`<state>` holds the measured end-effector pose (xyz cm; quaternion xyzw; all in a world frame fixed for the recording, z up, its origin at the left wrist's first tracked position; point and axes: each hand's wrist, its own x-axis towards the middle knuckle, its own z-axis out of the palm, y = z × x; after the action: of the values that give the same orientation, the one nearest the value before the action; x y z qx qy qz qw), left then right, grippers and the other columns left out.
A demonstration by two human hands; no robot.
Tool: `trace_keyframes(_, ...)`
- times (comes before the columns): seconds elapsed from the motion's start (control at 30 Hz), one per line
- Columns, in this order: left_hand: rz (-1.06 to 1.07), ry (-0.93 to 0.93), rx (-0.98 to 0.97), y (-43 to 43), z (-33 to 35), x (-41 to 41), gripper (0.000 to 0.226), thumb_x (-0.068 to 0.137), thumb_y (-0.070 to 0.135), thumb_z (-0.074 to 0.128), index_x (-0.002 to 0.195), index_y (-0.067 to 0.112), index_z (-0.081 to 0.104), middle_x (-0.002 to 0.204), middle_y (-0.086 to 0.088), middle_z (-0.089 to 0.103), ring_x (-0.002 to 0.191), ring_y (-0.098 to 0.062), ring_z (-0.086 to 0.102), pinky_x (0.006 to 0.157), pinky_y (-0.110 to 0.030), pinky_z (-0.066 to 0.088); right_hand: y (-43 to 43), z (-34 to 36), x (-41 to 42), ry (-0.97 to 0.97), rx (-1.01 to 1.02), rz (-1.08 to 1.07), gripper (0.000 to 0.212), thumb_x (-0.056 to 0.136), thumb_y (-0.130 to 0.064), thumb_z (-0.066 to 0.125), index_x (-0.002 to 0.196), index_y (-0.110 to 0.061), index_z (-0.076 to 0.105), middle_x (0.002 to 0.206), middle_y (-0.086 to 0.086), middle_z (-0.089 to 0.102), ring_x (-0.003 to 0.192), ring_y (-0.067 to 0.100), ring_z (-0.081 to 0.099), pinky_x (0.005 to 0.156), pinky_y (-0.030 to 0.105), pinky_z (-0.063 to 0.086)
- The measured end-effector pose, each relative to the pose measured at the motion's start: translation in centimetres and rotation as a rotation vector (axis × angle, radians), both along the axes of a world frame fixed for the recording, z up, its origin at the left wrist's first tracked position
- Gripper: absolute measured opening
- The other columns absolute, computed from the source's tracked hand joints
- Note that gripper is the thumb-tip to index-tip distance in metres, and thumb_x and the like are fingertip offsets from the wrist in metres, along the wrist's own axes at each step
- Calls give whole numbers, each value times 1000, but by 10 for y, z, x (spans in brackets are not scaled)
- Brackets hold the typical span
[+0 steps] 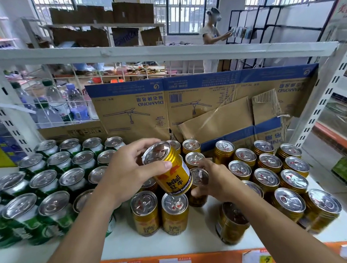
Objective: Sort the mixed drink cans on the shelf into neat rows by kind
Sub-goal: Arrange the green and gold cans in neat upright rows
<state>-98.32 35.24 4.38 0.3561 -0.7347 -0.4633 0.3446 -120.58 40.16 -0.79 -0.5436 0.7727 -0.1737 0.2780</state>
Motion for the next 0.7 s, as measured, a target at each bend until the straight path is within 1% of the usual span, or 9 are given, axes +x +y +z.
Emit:
trace_keyframes(0.07, -13, -15, -1, 2, -2, -2, 61, 55, 56, 74, 113, 36, 66, 107, 15, 70, 104, -5, 64, 92, -44, 53, 4, 5, -3, 40, -40, 17, 83, 74, -31, 82, 144, -24, 36, 135, 3, 54, 120, 22, 54, 92, 31, 49)
trace_keyframes(0.13, -14, -14, 14, 2, -5, -5, 63, 55, 57, 75, 114, 39, 64, 108, 13, 70, 105, -6, 64, 93, -45, 52, 8, 13, -6, -17, -144, 44, 67, 81, -20, 76, 139, -22, 44, 130, -1, 57, 117, 19, 56, 93, 34, 52)
trace_keyframes(0.2, -5, -12, 47, 1, -7, -9, 69, 52, 59, 76, 116, 45, 58, 113, 7, 69, 109, -11, 62, 95, -46, 51, 17, 25, -6, -200, -243, 81, 49, 86, -3, 65, 131, -17, 54, 122, 0, 63, 111, 16, 60, 90, 32, 54)
trace_keyframes(0.27, -9, -6, 79, 1, -8, -15, 73, 50, 60, 77, 118, 48, 54, 113, 5, 69, 108, -15, 63, 95, -47, 50, 28, 38, -2, -421, -305, 125, 42, 86, 8, 59, 124, -9, 60, 113, 8, 67, 100, 13, 64, 82, 23, 55)
trace_keyframes(0.33, -9, 7, 104, 2, -7, -23, 73, 49, 56, 80, 117, 44, 55, 102, 9, 72, 100, -12, 67, 90, -40, 54, 37, 45, 1, -543, -333, 178, 39, 83, 2, 67, 120, -10, 62, 109, 11, 68, 96, 14, 66, 81, 25, 55)
trace_keyframes(0.43, 5, -19, 72, 9, -3, -37, 73, 52, 54, 87, 117, 36, 57, 96, 14, 70, 92, -5, 67, 75, -25, 55, 41, 48, 4, -367, -351, 228, 56, 72, -25, 84, 121, -25, 58, 107, -6, 69, 98, 9, 66, 86, 32, 57)
trace_keyframes(0.5, -12, -61, 31, 12, -1, -46, 71, 56, 59, 83, 117, 34, 58, 103, 13, 69, 94, -5, 66, 78, -26, 54, 43, 49, 5, -271, -387, 203, 70, 65, -38, 86, 127, -31, 52, 109, -13, 66, 100, 5, 64, 86, 32, 56)
trace_keyframes(0.63, -92, -131, 10, 17, -1, -51, 58, 68, 73, 66, 116, 41, 57, 106, 17, 67, 98, 0, 63, 77, -21, 51, 48, 47, 2, -258, -407, 120, 69, 64, -31, 88, 122, -28, 51, 102, -15, 64, 92, 2, 64, 80, 25, 55)
trace_keyframes(0.7, -77, -168, 0, 17, -5, -44, 49, 76, 65, 58, 116, 37, 58, 105, 16, 65, 97, 1, 62, 75, -18, 50, 50, 42, -3, -245, -391, 60, 66, 60, -27, 89, 115, -25, 52, 98, -13, 65, 86, 4, 65, 76, 27, 55)
